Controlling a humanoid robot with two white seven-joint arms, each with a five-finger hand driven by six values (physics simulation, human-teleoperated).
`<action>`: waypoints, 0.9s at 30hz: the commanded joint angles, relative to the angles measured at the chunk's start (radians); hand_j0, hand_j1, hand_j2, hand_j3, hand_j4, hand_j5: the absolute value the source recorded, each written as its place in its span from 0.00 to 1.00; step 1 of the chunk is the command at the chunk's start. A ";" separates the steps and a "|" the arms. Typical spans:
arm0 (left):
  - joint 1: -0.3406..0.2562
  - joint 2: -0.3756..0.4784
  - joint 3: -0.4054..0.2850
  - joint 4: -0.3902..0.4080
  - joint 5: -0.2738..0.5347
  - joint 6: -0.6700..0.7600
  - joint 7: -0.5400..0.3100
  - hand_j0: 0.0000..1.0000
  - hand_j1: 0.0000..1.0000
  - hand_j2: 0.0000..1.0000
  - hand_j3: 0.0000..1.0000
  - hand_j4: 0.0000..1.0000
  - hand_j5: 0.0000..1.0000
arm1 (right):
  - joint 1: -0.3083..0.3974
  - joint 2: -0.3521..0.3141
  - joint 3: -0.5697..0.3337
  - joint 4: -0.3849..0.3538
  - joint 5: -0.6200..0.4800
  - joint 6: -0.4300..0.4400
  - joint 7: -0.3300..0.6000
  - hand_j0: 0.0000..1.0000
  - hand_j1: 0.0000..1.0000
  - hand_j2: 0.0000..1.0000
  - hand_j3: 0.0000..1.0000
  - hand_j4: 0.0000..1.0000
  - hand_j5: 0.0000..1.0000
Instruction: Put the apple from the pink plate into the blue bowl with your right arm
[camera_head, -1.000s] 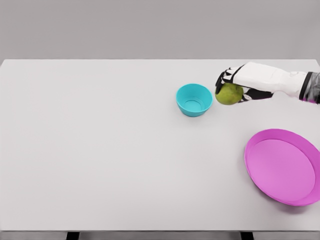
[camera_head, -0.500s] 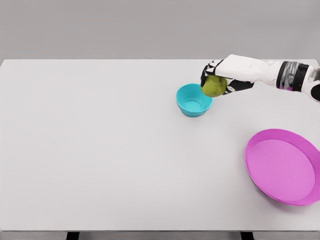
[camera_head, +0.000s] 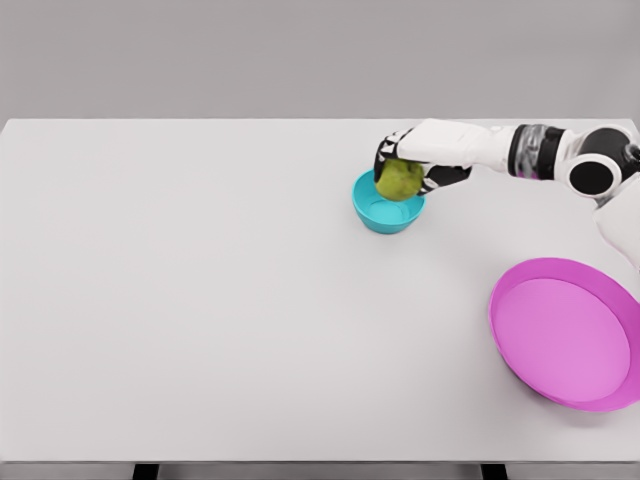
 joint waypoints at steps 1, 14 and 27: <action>0.000 0.000 0.000 0.000 0.000 0.000 0.000 1.00 1.00 1.00 1.00 1.00 1.00 | 0.000 0.020 0.005 0.024 0.009 0.004 0.002 0.44 0.44 0.44 0.44 0.44 0.44; 0.000 0.000 0.000 0.000 0.000 -0.001 0.000 1.00 1.00 1.00 1.00 1.00 1.00 | -0.018 0.041 0.026 0.067 0.021 0.004 0.002 1.00 1.00 1.00 1.00 1.00 1.00; 0.000 0.000 0.000 0.000 0.000 0.000 0.000 1.00 1.00 1.00 1.00 1.00 1.00 | -0.021 0.006 0.009 -0.024 0.009 -0.011 0.002 1.00 1.00 1.00 1.00 1.00 1.00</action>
